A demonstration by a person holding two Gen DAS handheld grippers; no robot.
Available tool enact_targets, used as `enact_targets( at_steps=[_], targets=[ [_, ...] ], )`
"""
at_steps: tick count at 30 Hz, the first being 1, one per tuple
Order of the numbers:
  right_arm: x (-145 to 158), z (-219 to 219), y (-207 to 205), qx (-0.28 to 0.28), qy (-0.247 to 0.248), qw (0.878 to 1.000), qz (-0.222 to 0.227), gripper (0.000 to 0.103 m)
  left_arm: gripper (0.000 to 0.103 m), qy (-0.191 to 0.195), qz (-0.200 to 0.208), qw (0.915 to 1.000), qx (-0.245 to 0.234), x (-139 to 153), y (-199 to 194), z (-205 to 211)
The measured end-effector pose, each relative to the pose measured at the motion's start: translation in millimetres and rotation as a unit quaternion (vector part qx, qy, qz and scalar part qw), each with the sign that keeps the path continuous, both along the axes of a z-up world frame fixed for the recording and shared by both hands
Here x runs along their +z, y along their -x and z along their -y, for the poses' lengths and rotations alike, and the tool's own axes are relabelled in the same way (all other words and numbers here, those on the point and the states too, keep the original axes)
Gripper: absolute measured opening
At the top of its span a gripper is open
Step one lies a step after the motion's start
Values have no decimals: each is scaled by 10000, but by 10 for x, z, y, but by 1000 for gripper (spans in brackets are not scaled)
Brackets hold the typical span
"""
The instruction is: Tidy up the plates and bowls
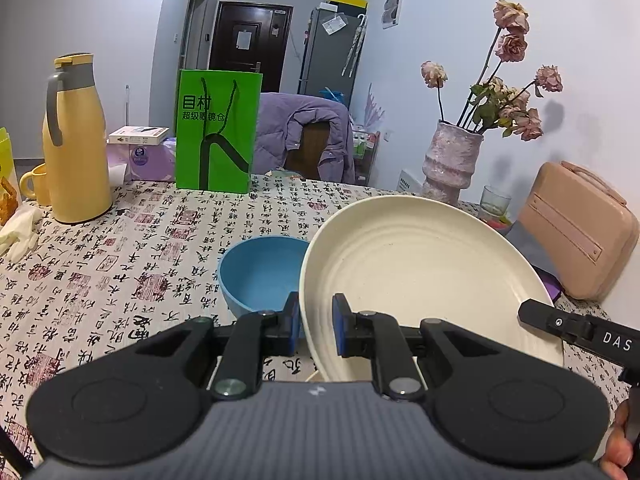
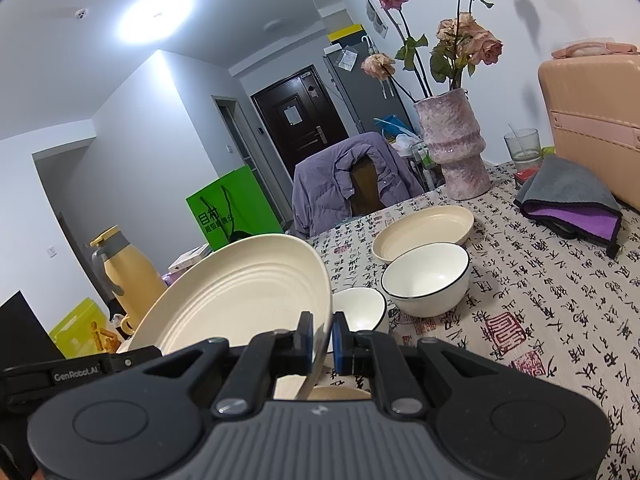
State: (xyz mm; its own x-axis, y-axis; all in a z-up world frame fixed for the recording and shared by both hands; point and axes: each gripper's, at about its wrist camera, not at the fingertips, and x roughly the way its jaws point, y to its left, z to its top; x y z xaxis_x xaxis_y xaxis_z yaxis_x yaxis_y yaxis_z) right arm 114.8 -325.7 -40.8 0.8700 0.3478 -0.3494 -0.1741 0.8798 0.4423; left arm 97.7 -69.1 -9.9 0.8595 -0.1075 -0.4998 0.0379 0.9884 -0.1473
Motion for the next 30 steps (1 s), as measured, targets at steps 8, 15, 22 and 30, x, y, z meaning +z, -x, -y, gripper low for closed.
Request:
enact_targets(
  at_steps=[8, 15, 22, 30],
  targets=[
    [-32, 8, 143, 14, -36, 10000, -4, 10, 15, 29, -18, 10000, 1, -34, 102, -4],
    [-34, 22, 202, 37, -82, 10000, 33, 10, 15, 51, -13, 10000, 6, -51, 164, -18],
    [-82, 12, 235, 44, -94, 9999, 46, 10, 15, 51, -47, 10000, 15, -99, 233, -42],
    [-100, -9, 296, 40, -35, 9999, 90, 10, 15, 51, -26, 10000, 1, -123, 258, -47]
  ],
)
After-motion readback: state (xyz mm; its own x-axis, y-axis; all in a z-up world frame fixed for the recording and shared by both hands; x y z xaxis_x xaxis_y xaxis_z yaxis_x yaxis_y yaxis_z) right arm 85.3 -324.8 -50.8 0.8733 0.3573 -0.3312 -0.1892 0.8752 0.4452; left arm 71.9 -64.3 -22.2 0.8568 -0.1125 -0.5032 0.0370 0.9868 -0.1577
